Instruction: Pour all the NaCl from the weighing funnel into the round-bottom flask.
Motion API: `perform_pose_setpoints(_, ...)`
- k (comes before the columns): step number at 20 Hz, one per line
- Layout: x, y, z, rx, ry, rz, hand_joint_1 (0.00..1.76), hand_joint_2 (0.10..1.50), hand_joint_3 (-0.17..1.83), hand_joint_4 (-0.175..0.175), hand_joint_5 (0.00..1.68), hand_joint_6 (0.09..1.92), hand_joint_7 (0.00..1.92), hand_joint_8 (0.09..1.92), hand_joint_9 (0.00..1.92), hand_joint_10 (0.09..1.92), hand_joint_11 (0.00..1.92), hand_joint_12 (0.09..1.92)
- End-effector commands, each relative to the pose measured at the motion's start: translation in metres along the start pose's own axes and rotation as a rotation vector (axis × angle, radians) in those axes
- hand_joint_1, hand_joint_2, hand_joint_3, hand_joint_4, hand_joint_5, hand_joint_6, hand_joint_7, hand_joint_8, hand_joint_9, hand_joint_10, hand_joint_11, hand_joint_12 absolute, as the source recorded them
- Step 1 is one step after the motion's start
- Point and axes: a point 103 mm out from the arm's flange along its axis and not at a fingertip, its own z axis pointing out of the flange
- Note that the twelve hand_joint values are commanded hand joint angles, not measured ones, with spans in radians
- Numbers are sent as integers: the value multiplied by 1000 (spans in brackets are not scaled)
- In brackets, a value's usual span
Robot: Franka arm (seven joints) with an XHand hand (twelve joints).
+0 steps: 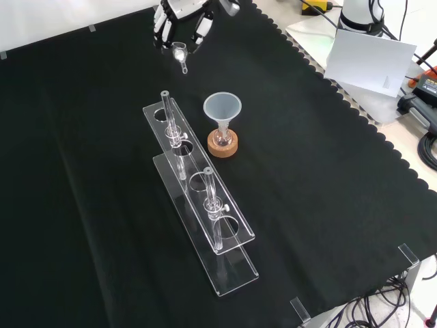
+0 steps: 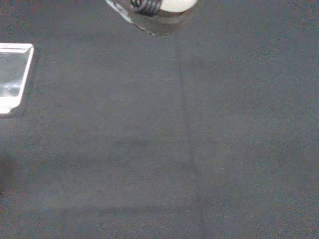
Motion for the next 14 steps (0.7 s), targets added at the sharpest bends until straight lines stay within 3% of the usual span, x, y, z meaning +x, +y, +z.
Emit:
perform_pose_setpoints(1,21,-16,-5,11,-15,-23,1125,1030,-175,175,1415,283,582,593,959,351,718,1122)
perform_pose_setpoints(5,30,-23,-10,19,-26,-24,1125,1030,-175,175,1416,281,575,591,957,350,716,1123)
perform_pose_setpoints(14,62,-34,-15,39,-120,-44,1125,1029,-175,175,1419,277,564,589,937,340,707,1124)
